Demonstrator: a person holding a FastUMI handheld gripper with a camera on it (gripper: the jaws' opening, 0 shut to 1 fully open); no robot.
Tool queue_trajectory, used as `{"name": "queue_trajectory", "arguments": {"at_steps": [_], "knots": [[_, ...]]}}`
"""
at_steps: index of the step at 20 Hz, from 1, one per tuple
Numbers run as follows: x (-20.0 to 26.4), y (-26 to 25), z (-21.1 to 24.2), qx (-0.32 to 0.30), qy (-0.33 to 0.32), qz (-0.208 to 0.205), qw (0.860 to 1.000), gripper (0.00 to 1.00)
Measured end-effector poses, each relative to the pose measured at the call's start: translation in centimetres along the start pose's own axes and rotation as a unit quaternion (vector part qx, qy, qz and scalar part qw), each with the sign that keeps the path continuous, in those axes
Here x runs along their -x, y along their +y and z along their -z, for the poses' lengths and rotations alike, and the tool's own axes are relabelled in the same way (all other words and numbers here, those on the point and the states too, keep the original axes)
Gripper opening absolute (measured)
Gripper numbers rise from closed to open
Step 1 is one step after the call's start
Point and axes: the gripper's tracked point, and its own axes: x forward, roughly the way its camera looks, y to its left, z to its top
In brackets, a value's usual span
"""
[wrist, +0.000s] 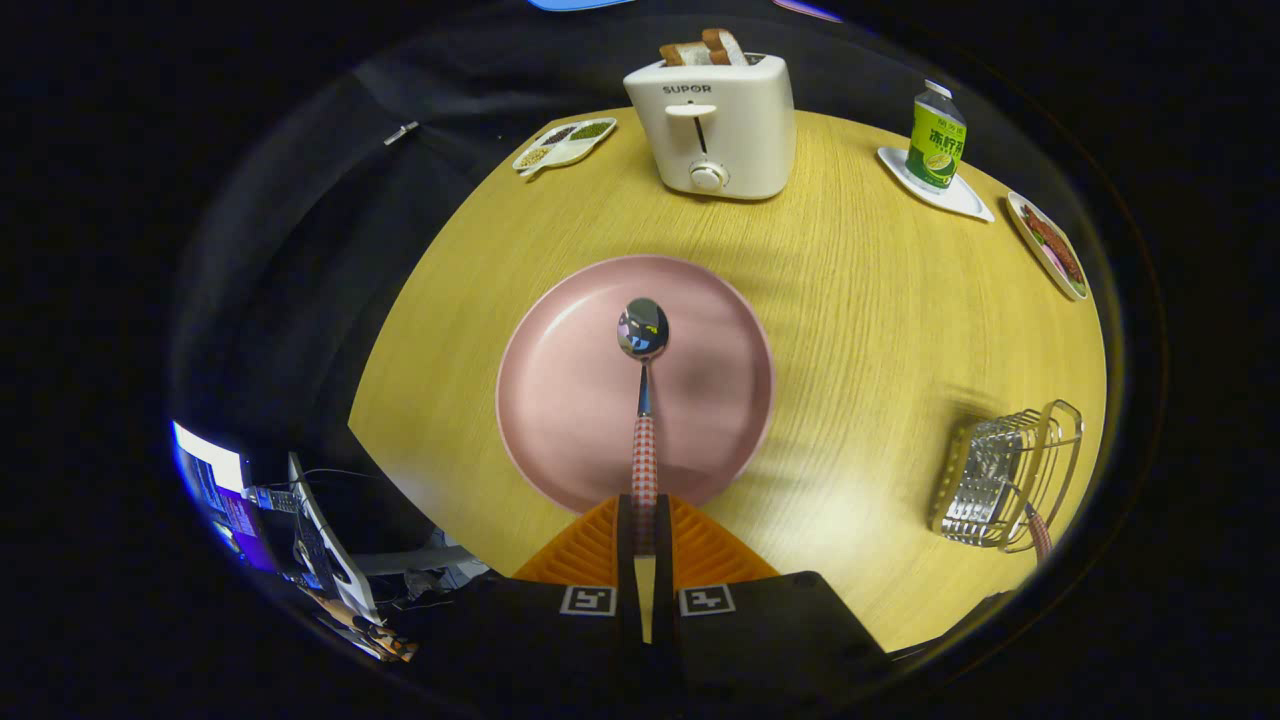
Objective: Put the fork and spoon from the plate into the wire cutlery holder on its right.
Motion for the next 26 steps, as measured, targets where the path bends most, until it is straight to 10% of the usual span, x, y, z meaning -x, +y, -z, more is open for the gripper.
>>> {"name": "queue_trajectory", "arguments": {"at_steps": [15,26], "knots": [[4.6,-2.1,-0.2,-0.048,-0.023,-0.031,0.998,0.08],[16.2,-8.2,-1.0,-0.071,-0.048,-0.018,0.996,0.08]]}}
